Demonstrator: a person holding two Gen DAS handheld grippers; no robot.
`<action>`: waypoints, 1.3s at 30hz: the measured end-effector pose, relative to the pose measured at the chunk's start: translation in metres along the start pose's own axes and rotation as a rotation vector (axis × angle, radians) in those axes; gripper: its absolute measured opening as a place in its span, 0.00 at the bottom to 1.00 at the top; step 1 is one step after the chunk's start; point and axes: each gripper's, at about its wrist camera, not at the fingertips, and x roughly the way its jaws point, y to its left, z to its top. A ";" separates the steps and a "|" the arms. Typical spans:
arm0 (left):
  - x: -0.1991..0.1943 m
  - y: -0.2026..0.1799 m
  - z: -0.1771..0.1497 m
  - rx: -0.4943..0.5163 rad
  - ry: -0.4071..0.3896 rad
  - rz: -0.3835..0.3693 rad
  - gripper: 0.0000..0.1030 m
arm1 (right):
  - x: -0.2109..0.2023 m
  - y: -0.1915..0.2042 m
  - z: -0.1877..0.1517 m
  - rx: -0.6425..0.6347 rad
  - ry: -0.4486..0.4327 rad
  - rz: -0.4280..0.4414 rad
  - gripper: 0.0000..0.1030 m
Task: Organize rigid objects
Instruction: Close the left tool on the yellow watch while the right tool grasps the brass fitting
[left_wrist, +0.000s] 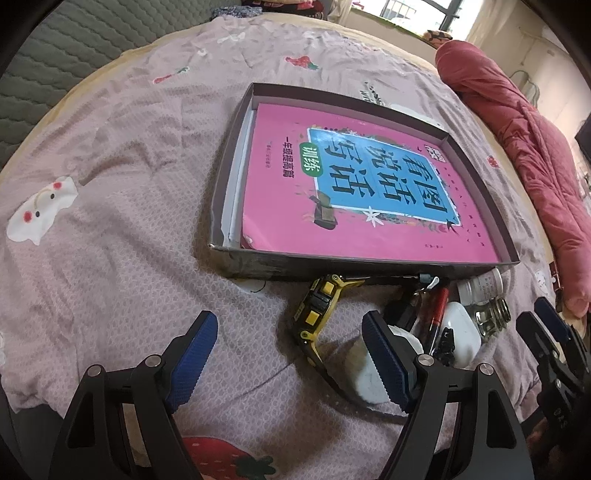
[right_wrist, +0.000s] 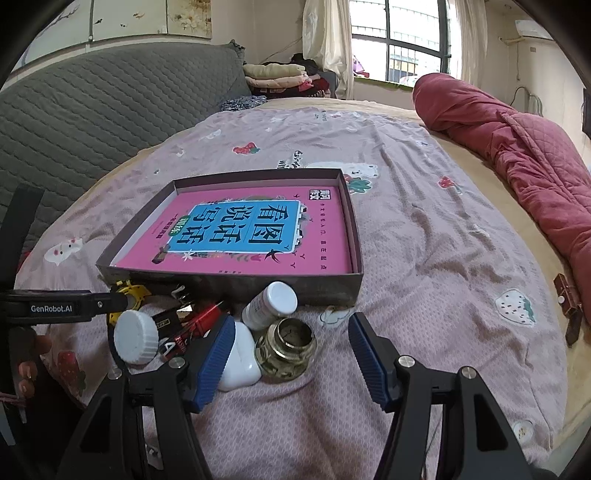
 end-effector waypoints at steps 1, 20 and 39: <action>0.001 0.000 0.000 0.003 0.000 0.003 0.79 | 0.003 -0.002 0.001 0.005 0.007 0.005 0.62; 0.014 -0.007 0.003 0.028 0.000 -0.003 0.63 | 0.038 -0.013 -0.011 0.135 0.131 0.113 0.62; 0.022 -0.020 0.003 0.065 0.006 -0.026 0.28 | 0.052 -0.016 -0.013 0.170 0.168 0.163 0.47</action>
